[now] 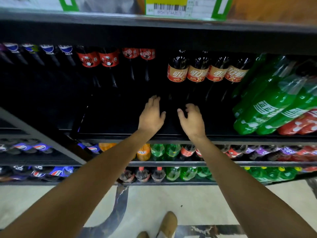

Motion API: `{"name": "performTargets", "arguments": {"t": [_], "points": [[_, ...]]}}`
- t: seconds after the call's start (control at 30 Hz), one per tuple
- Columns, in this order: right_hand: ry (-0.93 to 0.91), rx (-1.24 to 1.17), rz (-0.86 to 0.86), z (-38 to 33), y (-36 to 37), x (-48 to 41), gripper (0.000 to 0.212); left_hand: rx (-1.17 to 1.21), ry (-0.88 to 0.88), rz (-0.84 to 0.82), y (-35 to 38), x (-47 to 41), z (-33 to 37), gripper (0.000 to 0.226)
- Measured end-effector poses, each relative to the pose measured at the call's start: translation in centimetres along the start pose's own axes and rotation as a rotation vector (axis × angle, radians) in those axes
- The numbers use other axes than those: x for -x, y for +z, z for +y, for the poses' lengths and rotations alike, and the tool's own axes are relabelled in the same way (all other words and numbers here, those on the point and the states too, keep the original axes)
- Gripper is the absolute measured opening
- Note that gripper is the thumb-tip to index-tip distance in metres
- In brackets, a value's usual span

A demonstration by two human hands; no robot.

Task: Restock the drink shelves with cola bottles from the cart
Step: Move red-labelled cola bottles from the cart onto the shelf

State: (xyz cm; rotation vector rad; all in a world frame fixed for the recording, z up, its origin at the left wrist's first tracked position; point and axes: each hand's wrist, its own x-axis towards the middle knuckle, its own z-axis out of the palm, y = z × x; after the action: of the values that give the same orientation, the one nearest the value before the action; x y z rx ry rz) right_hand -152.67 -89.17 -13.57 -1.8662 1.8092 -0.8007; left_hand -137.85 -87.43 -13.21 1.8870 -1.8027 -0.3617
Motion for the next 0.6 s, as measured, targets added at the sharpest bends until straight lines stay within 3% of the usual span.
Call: {"name": "performTargets", "arguments": {"t": [0.13, 0.23, 0.43, 0.6], "points": [[-0.235, 0.452, -0.200, -1.5, -1.4, 4.0, 0.044, -0.331, 0.033, -0.076, -3.3, 4.3, -1.2, 0.054], [-0.325, 0.615, -0.272, -3.1, -2.0, 6.9, 0.043, -0.481, -0.007, -0.143, -5.1, 7.8, -1.9, 0.053], [-0.515, 0.676, -0.470, -6.4, -1.4, 11.3, 0.041, -0.556, -0.139, -0.277, -8.0, 13.7, -3.0, 0.046], [-0.742, 0.634, -0.697, -10.2, 0.2, 12.9, 0.039, -0.537, -0.472, -0.302, -11.8, 19.2, -5.2, 0.038]]}}
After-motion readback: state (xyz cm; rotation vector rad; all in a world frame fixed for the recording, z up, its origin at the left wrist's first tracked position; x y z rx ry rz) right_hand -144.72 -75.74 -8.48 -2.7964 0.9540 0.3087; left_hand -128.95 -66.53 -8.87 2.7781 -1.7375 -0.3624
